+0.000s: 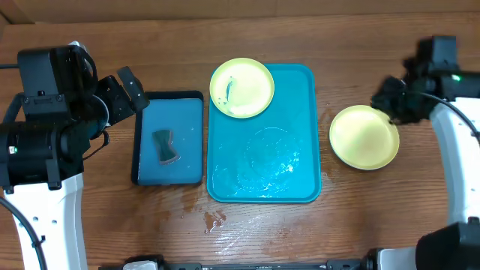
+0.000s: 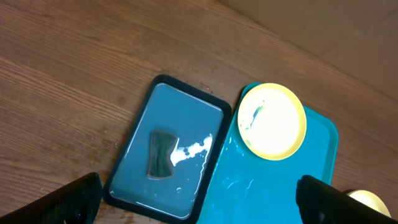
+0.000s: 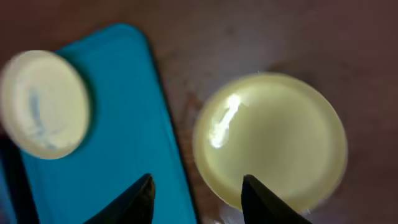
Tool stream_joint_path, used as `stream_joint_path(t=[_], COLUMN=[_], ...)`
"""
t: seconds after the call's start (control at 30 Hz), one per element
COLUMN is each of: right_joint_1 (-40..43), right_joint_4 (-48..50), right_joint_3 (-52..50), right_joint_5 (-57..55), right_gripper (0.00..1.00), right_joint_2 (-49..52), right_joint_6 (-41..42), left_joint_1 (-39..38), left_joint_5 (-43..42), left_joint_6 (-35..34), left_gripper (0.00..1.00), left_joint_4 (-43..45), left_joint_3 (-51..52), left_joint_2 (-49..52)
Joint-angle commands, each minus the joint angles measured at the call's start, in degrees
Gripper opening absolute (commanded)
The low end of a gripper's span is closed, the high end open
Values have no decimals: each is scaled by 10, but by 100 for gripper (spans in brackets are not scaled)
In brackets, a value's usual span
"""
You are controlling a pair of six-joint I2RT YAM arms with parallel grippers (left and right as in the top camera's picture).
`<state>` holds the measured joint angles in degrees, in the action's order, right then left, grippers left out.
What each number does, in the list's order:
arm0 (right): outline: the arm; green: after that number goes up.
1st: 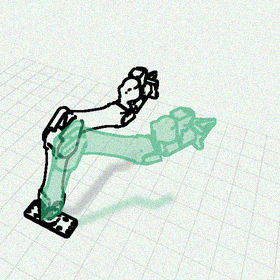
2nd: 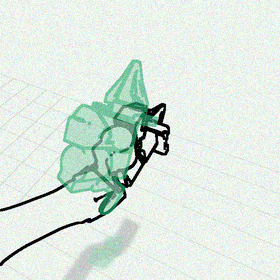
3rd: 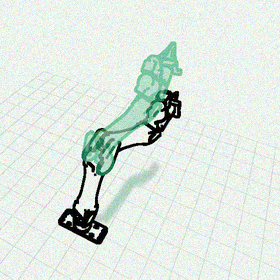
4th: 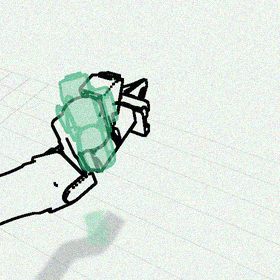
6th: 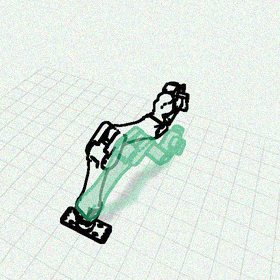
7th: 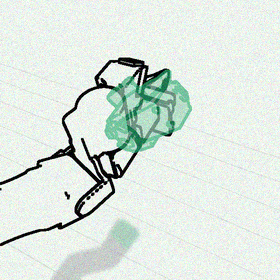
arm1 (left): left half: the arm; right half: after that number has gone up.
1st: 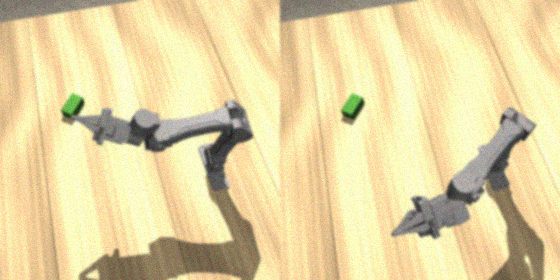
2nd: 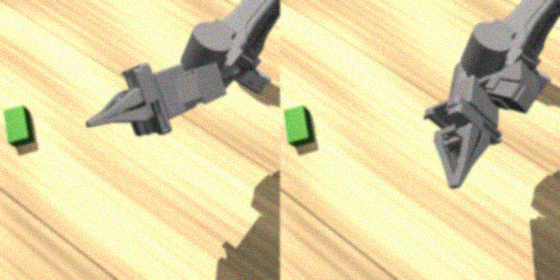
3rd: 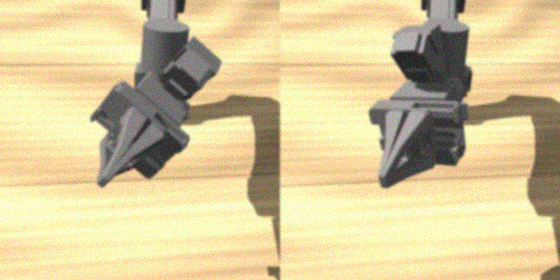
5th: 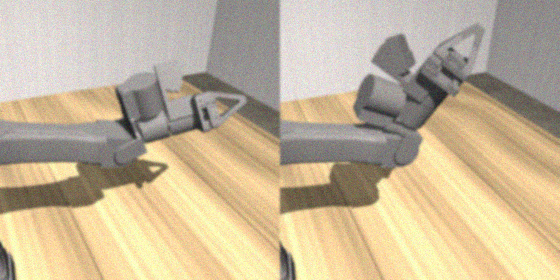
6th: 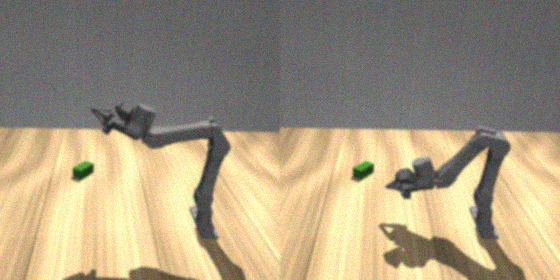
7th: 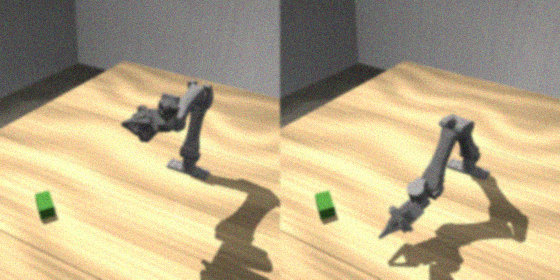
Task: Clean dirty plates on tray and stack at the side
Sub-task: 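Move the right gripper to the remaining yellow plate and grip its rim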
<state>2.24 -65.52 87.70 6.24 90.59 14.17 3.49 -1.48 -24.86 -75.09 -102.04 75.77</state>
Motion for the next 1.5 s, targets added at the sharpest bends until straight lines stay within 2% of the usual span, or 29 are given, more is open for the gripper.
stream_joint_path(t=[0.0, 0.17, 0.33, 0.57, 0.73, 0.97, 1.23, 1.27, 1.3, 1.37, 1.47], right_joint_1=[-76, -159, -202, -206, -206, -206, -213, -215, -217, -218, -218], right_joint_4=[45, 191, 305, 407, 425, 431, 406, 400, 396, 388, 362], right_joint_3=[38, 32, 23, 23, 23, 23, 23, 23, 23, 23, 33], right_joint_5=[9, -30, -38, -19, 38, 39, 43, 44, 44, 43, 43], right_gripper=[47, 49, 59, 70, 71, 45, 48, 42, 33, 6, 4], right_joint_2=[-13, 10, 87, 245, 323, 356, 376, 381, 385, 385, 362], right_joint_6=[-42, -43, -63, -83, -82, -82, -82, -82, -82, -82, -82], left_joint_1=[2, 2, 2, 2, 2, 2, 2, 2, 2, 2, 2], left_joint_5=[6, 6, 6, 6, 6, 5, 6, 6, 6, 6, 6], left_joint_6=[11, 11, 11, 11, 11, 11, 11, 11, 11, 11, 11], left_gripper=[100, 100, 100, 100, 100, 100, 100, 100, 100, 100, 100], left_joint_4=[1, 1, 1, 1, 1, 1, 1, 1, 1, 1, 1], left_joint_3=[-8, -8, -8, -8, -8, -8, -8, -8, -8, -8, -8], left_joint_2=[-1, -1, -1, -1, -1, -1, -1, -1, -1, -1, -1])
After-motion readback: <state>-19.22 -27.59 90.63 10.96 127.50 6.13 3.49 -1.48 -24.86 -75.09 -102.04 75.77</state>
